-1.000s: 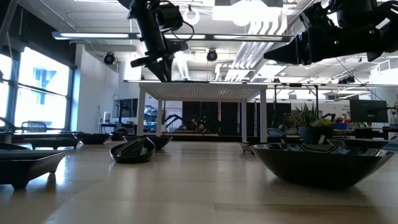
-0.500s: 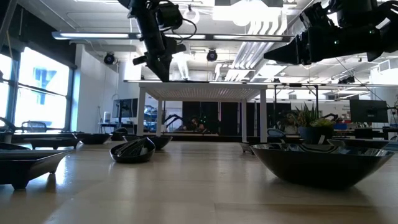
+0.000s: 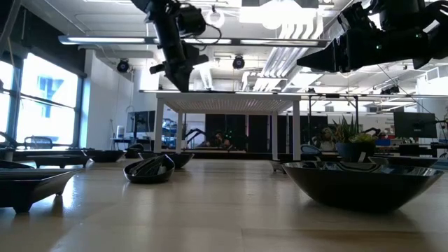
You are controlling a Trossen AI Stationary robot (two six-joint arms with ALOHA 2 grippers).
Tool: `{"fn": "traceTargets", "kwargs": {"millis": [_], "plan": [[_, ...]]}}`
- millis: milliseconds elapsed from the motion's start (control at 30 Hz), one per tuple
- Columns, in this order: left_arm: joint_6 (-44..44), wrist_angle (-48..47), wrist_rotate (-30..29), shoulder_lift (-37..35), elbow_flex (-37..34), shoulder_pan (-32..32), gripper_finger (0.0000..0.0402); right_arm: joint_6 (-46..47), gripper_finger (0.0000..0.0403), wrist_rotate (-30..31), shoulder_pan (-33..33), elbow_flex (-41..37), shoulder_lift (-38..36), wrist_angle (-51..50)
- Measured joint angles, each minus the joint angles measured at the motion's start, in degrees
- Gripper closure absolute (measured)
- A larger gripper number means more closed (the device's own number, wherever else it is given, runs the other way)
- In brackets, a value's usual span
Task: Pick & Place Mini shaped plates
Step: Adjust the drop shaped bowl on the shelf
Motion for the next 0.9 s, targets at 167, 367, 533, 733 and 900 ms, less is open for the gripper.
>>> {"fn": "traceTargets", "kwargs": {"millis": [167,367,533,733,900], "plan": [[0.8,2.1,1.6,1.7,0.0,1.2,0.0394,0.0,0.0397,0.0,0.0,0.0,0.0,0.0],[1.9,4.4,1.9,2.5,-0.1,1.1,0.0394,0.0,0.0401,0.2,0.0,0.0,0.0,0.0],[1.9,5.4,1.4,2.6,-0.1,1.1,0.0394,0.0,0.0397,0.2,0.0,0.0,0.0,0.0],[3.9,8.7,1.8,2.6,0.0,1.1,0.0394,0.0,0.0401,0.2,0.0,0.0,0.0,0.0],[5.7,9.4,1.7,2.6,0.0,1.1,0.0394,0.0,0.0397,0.2,0.0,0.0,0.0,0.0]]}}
